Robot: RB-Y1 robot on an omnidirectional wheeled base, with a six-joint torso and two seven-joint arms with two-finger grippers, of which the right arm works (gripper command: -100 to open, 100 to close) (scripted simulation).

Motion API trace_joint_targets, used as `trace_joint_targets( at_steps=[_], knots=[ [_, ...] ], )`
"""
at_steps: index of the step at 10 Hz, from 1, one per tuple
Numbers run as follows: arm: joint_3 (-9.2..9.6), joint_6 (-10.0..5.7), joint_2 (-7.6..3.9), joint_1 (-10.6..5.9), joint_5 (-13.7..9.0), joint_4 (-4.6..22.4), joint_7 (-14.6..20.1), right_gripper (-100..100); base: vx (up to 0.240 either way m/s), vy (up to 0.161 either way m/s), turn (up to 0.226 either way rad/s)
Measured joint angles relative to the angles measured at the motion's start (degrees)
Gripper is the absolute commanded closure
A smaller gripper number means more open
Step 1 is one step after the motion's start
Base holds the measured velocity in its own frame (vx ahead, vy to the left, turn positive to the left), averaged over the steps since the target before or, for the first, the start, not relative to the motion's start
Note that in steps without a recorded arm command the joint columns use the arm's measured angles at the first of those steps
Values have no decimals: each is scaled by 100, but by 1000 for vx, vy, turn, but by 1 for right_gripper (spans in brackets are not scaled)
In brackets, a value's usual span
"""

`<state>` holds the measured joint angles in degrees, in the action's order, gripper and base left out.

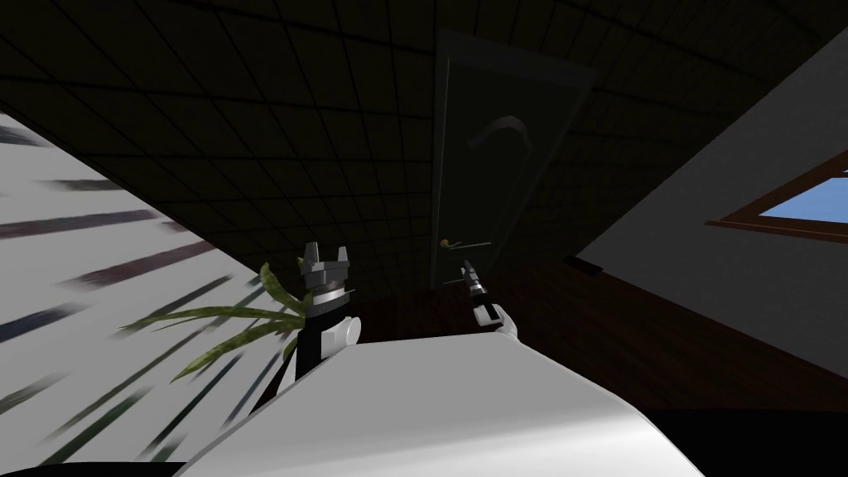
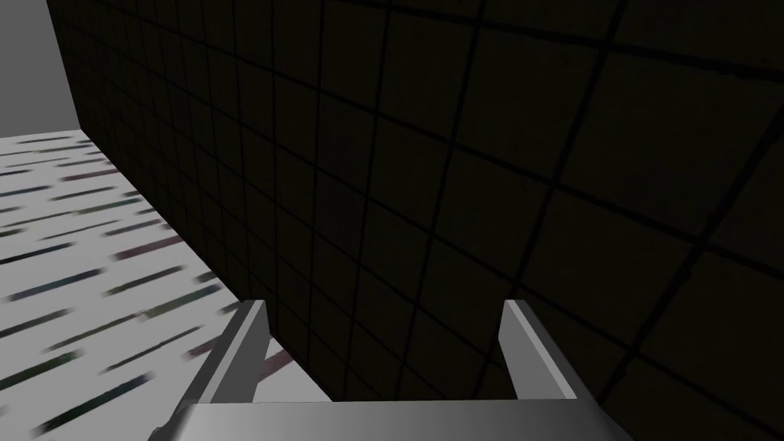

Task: Pull the door open

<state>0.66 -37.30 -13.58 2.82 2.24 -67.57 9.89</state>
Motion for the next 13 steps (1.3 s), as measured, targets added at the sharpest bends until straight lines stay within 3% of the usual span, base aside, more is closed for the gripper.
trace_joint_targets(
  at_steps=[7,9,13],
  knots=[
    [-6,-150,-211,-403,163,1000,315,-100,78,-12,30],
    [-14,-248,-246,-577,211,1403,379,-100,93,-12,35],
    [-14,-300,-369,-758,289,1849,552,-100,95,-10,24]
  ],
)
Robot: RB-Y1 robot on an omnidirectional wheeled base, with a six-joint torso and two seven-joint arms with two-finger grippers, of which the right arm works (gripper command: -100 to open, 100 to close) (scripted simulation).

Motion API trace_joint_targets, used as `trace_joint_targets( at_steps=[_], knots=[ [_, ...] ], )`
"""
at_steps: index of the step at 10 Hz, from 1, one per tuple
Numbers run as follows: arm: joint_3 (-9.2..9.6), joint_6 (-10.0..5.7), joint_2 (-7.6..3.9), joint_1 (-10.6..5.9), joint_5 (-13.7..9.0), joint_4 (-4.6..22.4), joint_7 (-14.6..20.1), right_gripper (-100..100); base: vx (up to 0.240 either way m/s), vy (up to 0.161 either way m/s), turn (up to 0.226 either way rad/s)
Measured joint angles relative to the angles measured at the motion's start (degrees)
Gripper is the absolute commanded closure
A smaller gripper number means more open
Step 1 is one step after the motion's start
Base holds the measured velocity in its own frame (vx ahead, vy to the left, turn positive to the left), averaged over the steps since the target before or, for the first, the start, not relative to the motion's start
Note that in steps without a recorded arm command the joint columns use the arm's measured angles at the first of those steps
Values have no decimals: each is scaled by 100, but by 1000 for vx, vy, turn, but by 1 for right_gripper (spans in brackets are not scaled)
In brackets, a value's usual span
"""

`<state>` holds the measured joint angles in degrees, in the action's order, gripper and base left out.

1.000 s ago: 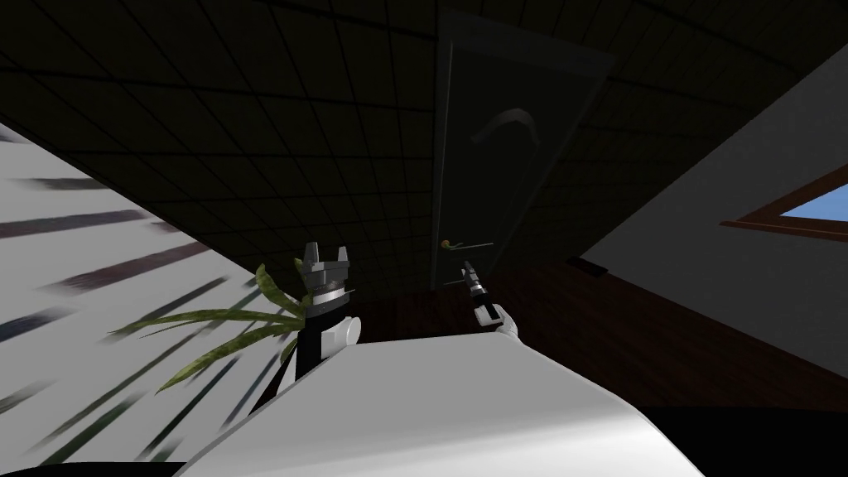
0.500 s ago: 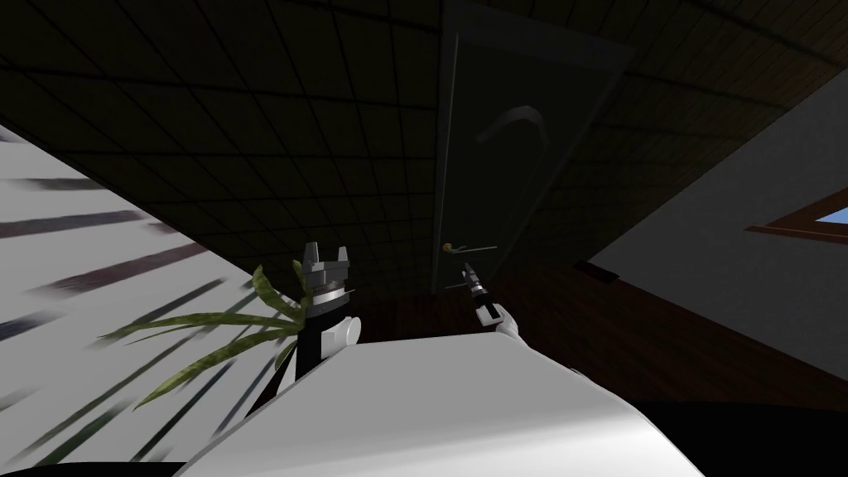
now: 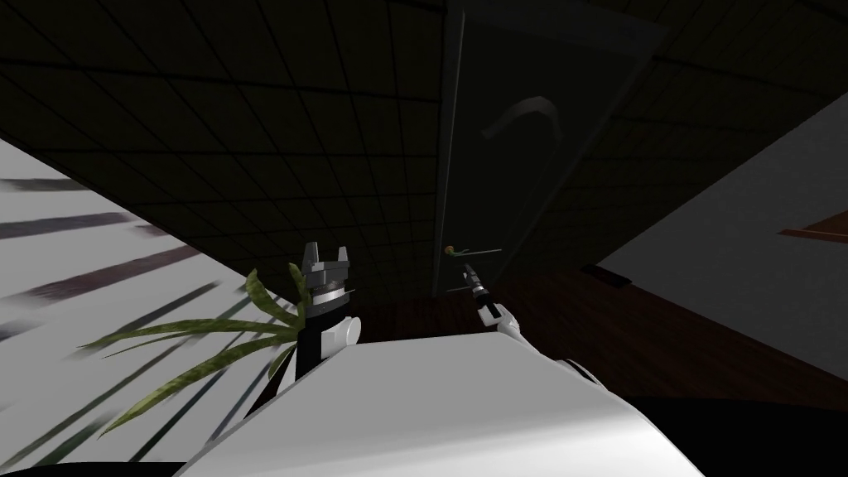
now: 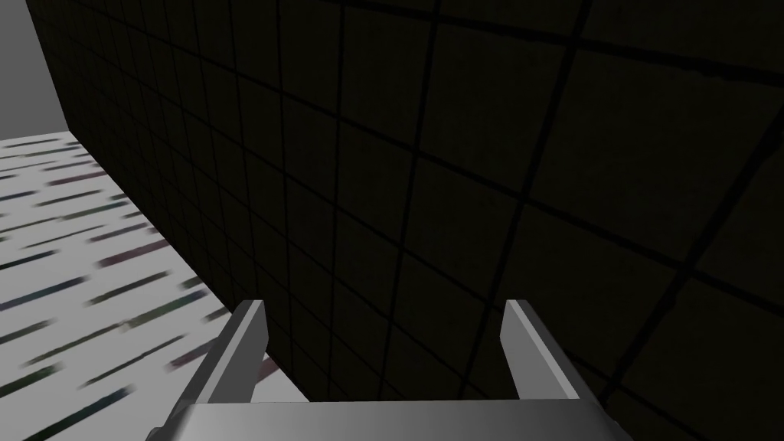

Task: Pull the door open

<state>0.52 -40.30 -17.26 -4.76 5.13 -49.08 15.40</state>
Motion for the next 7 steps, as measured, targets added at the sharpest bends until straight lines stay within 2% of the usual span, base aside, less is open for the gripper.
trace_joint_targets(
  at_steps=[3,4,5,7],
  knots=[
    [-6,-91,-67,-185,58,437,101,-100,90,-22,23],
    [-6,-95,-71,-192,60,451,111,-100,118,30,154],
    [-45,-110,-110,-127,34,436,122,-100,191,45,121],
    [-130,-180,-243,-76,-29,507,200,-100,178,51,141]
  ],
)
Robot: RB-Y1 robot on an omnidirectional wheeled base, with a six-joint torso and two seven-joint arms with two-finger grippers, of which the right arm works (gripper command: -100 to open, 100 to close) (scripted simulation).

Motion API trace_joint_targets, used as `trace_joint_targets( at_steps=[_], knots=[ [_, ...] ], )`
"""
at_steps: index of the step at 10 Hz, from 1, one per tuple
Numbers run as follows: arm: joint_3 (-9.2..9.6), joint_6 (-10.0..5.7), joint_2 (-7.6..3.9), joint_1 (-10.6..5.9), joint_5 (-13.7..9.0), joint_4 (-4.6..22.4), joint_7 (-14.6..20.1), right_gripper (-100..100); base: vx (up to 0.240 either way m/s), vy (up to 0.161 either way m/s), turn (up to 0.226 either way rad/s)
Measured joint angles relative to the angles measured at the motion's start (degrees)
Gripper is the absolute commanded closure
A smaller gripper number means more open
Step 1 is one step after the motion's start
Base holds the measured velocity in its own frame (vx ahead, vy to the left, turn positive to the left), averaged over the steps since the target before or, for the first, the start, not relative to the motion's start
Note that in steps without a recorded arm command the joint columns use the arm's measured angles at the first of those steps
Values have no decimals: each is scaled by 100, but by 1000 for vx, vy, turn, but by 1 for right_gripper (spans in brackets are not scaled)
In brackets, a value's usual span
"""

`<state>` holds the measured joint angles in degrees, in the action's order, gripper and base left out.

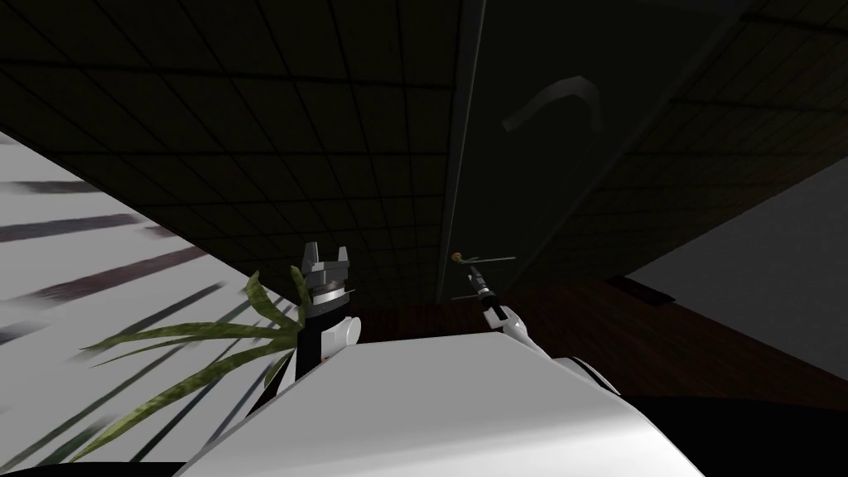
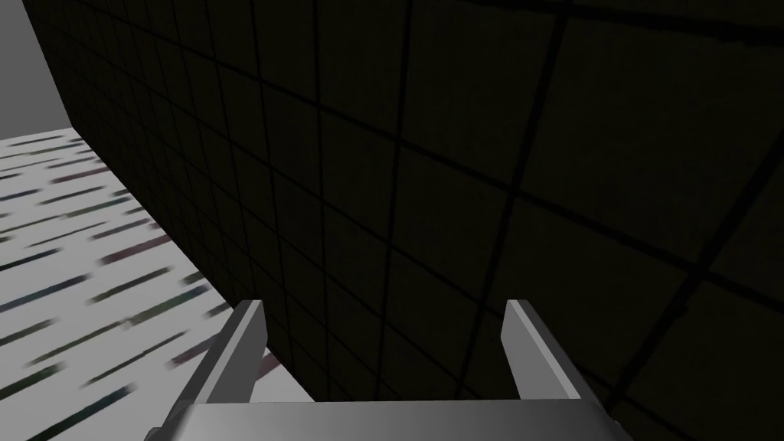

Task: Pull the door open

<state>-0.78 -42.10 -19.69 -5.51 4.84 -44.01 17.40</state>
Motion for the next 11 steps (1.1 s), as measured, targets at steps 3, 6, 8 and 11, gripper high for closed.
trace_joint_targets(
  at_steps=[3,6,8,11],
  knots=[
    [-118,-277,-94,-86,-76,454,12,-100,93,19,73],
    [-255,-276,-285,228,-175,207,125,-100,132,30,133],
    [-314,-446,-346,134,-215,519,141,-100,111,9,124],
    [-395,-541,-418,181,-269,600,166,100,79,12,28]
  ],
)
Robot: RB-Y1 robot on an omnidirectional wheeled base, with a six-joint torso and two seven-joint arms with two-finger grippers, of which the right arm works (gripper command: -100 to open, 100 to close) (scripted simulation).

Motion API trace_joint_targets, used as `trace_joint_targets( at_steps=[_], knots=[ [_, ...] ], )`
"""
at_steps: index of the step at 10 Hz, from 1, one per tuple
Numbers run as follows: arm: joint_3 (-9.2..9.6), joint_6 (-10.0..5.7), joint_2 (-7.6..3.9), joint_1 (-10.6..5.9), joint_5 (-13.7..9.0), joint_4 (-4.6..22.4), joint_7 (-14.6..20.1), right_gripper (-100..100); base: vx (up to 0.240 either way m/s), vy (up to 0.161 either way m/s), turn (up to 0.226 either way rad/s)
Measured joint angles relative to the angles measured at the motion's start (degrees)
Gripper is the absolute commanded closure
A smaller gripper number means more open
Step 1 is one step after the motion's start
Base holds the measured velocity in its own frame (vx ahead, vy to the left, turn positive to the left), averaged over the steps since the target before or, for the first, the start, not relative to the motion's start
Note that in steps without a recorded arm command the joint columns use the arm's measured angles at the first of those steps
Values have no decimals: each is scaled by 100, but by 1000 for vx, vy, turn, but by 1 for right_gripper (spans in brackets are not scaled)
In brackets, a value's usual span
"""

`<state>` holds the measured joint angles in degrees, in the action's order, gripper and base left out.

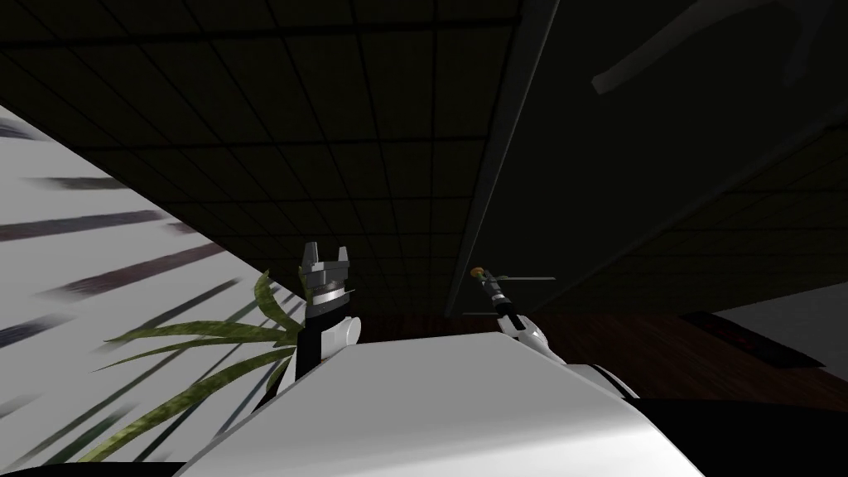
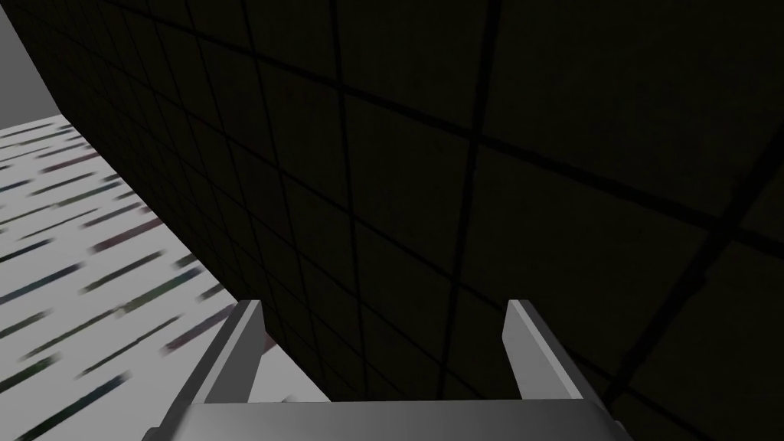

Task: Pull the door open

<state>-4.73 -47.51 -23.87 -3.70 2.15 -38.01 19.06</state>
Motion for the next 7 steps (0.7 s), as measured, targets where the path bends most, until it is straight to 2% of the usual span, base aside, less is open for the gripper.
trace_joint_targets(
  at_steps=[5,7],
  knots=[
    [8,23,9,3,2,-7,5,100,-13,-3,2],
    [29,-10,-34,30,20,-24,48,100,-117,-41,86]
  ],
)
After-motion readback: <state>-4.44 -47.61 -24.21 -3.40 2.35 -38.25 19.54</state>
